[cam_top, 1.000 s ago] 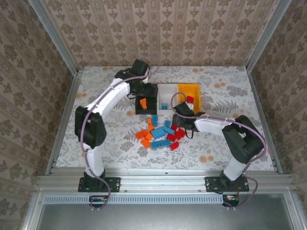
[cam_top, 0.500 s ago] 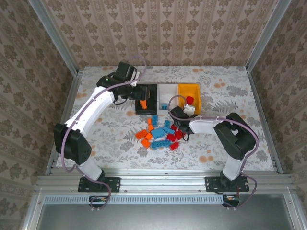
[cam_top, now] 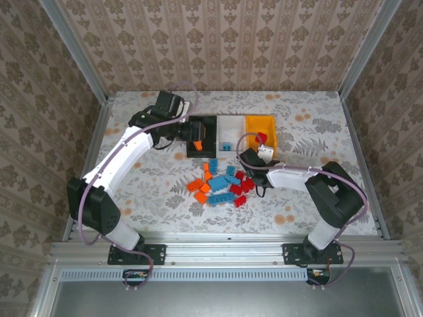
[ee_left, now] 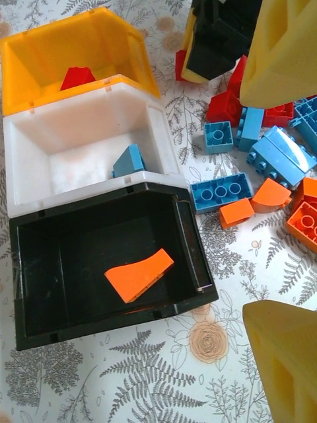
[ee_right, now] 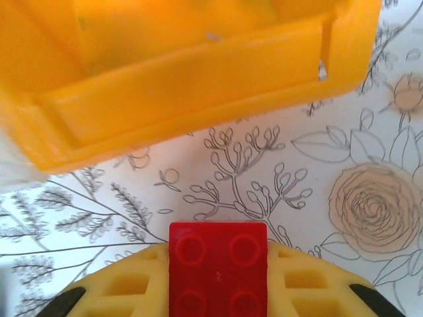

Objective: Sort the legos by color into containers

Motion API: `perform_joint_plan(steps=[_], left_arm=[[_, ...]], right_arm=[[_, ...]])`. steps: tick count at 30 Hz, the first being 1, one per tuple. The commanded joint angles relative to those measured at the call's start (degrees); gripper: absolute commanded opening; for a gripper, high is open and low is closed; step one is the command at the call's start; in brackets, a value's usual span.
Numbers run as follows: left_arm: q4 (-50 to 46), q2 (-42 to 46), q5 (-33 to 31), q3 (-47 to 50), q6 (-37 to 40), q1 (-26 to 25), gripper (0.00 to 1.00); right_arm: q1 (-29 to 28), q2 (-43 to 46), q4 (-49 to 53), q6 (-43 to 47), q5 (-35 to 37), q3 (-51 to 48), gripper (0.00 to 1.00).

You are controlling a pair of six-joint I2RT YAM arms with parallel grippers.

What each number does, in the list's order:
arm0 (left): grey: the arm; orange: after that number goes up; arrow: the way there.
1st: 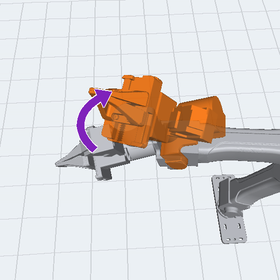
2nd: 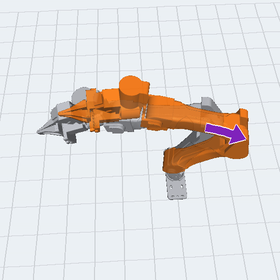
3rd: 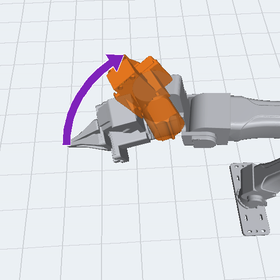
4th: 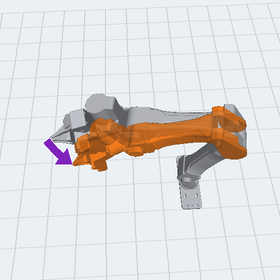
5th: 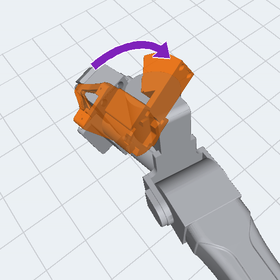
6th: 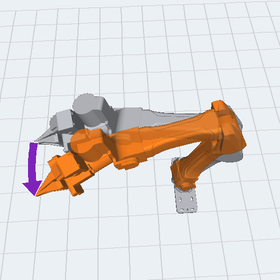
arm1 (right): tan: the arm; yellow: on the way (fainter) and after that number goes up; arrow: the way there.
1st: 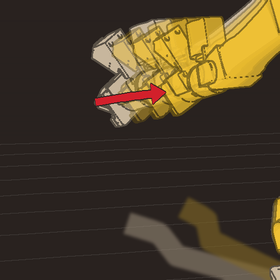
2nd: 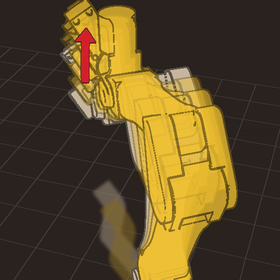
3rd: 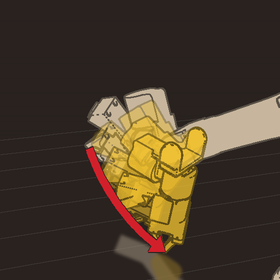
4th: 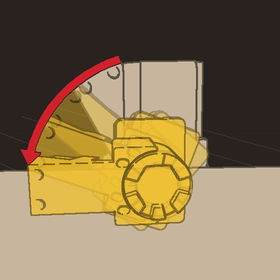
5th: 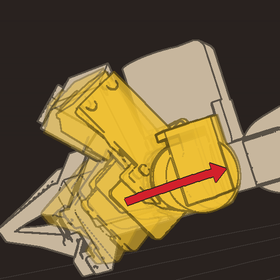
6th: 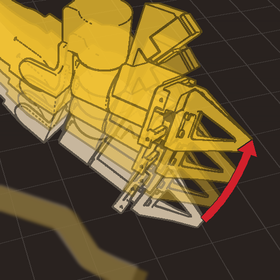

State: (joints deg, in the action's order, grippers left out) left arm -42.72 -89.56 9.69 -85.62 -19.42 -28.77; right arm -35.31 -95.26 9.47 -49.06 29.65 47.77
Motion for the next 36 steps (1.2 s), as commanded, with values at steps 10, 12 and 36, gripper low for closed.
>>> perform_joint_plan(steps=[10, 12, 36], left_arm=[[6.87, -3.52, 11.68, 5.08, -12.19, 0.39, 0.76], [7.27, -5.09, 13.42, 5.24, -13.1, 0.39, 0.76], [8.44, -8.18, 18.16, 5.47, -15.44, 1.59, 0.76]], right_arm=[[10.22, 3.07, 9.86, 19.56, -6.62, 17.61, 0.25], [11.51, -2.28, 11.5, 20.74, -8.2, 22.82, 0.24], [3.79, 3.59, 11.97, 27.0, -5.58, 22.83, 0.48]])
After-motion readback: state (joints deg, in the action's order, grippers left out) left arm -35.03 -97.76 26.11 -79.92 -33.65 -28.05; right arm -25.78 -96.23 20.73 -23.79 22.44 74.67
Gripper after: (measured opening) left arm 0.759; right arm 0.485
